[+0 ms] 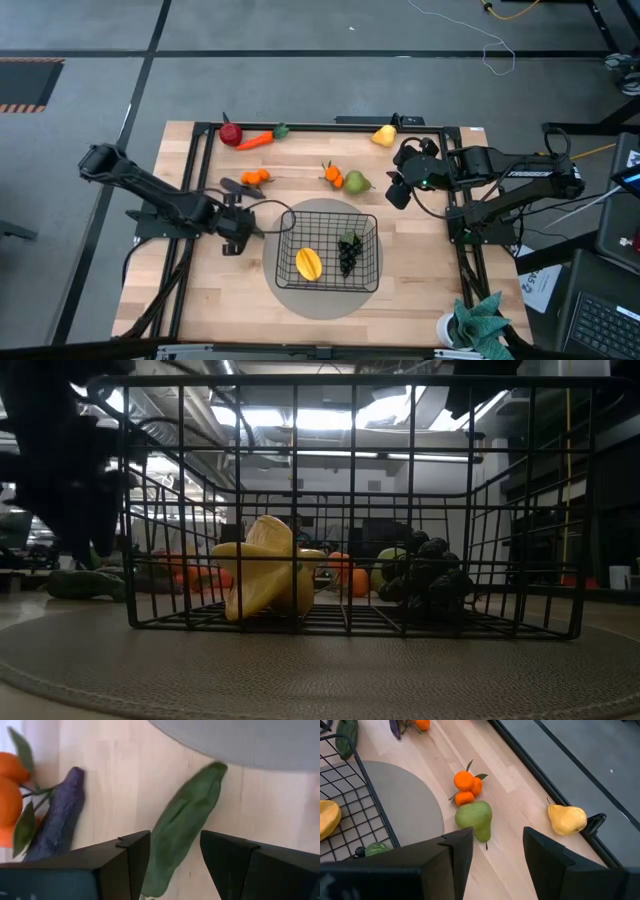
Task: Build produce basket
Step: Put the chili pepper into the wire basket
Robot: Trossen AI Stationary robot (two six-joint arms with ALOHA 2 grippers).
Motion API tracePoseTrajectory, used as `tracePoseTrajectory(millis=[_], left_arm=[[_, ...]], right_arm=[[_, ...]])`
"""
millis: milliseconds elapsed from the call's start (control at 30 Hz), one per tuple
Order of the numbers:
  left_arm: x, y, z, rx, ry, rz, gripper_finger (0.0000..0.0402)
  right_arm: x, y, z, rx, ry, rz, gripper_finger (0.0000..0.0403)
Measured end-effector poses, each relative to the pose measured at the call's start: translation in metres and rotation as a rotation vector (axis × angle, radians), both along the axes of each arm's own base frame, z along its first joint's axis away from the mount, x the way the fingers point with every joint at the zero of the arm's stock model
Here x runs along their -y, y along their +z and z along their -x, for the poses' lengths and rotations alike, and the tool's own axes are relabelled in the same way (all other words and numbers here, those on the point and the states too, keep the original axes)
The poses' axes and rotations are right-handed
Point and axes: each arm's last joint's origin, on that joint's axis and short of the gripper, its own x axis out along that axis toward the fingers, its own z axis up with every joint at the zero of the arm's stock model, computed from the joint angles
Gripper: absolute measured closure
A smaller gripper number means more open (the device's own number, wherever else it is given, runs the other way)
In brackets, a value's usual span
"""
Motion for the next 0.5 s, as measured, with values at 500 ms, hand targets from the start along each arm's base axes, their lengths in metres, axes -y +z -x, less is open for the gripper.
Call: tracePoseTrajectory(millis=[500], left_arm=[[0.004,-0.036,-0.012,-0.194,-0.045,-0.119,0.0239]], right_arm=[[0.000,0.000,0.000,0.000,0.000,-0.001,0.0242]])
